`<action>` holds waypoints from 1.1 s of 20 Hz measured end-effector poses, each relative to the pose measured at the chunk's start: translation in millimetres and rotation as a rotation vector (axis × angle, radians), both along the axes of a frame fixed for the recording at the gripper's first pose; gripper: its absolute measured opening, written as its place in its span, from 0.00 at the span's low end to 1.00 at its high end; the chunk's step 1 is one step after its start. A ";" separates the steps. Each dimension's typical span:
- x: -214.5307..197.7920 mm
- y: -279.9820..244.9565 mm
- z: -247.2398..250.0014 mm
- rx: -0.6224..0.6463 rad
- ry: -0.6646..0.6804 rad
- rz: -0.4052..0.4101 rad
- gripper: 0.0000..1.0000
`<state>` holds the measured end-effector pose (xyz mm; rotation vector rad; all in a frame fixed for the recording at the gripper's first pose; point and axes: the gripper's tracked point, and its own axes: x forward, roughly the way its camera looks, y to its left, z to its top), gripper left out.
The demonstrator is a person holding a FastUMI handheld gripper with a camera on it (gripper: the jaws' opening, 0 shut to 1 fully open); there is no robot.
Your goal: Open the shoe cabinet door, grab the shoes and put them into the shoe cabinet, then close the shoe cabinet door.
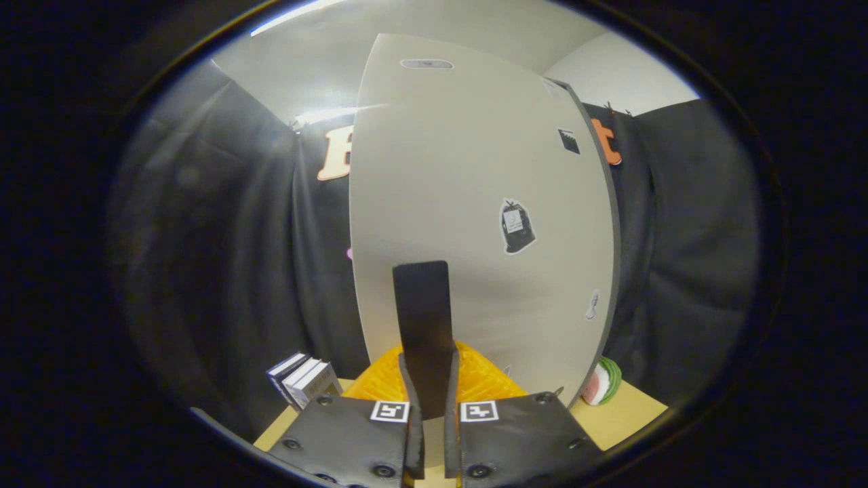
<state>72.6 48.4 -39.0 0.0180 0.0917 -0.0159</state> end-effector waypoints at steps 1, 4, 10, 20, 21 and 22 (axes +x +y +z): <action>-10.4 -6.4 0.5 0.006 0.004 0.020 0.13; -38.2 -28.8 5.7 0.010 0.015 0.098 0.13; -84.3 -75.3 10.6 0.011 0.020 0.228 0.13; -139.2 -188.6 21.2 0.006 0.014 0.180 0.12; -140.8 -202.0 22.7 0.003 0.015 0.162 0.12; -142.3 -214.5 23.5 0.000 0.014 0.143 0.11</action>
